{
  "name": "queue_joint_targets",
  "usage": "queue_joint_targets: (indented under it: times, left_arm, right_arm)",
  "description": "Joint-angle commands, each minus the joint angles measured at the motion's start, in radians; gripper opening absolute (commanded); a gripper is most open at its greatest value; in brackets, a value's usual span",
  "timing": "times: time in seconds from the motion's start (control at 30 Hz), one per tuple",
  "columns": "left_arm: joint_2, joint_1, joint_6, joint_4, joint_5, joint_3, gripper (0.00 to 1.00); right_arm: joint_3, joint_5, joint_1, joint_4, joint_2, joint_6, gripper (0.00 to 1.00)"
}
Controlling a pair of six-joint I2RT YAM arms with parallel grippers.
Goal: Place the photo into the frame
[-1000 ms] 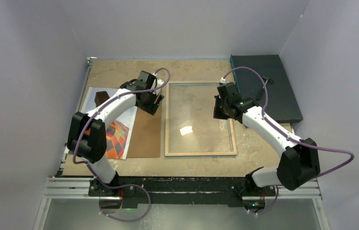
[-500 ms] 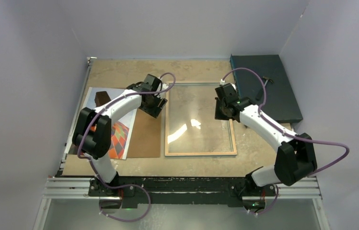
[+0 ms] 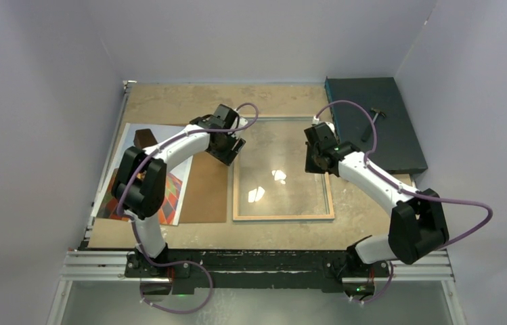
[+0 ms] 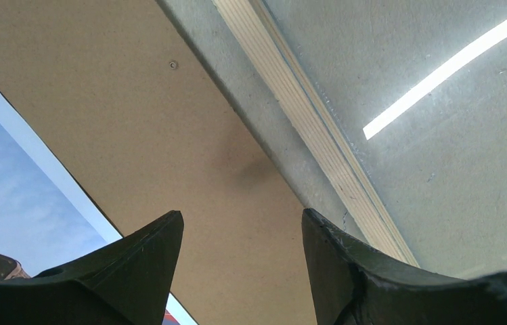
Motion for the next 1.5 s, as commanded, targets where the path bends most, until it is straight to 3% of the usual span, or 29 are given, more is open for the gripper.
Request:
queue_joint_targets:
  times: [0.0, 0.13, 0.5, 1.17, 1.47]
  left_arm:
    - [0.023, -0.011, -0.016, 0.017, -0.003, 0.037, 0.64]
    - [0.05, -0.015, -0.016, 0.029, -0.003, 0.032, 0.61]
    - [0.086, -0.019, -0.026, 0.044, 0.02, 0.031, 0.39]
    - [-0.006, -0.013, -0.056, 0.11, 0.014, -0.061, 0.21]
    - [-0.029, -0.003, -0.066, 0.119, 0.021, -0.076, 0.18]
  right_arm:
    - [-0.007, 0.006, -0.005, 0.023, -0.01, -0.022, 0.0]
    - [-0.016, -0.007, -0.006, 0.048, -0.022, -0.032, 0.0]
    - [-0.066, -0.026, -0.006, 0.071, -0.001, 0.039, 0.0]
    - [-0.153, -0.003, -0.006, 0.096, -0.014, 0.137, 0.0]
    - [-0.182, -0.014, -0.005, 0.103, -0.038, 0.148, 0.0]
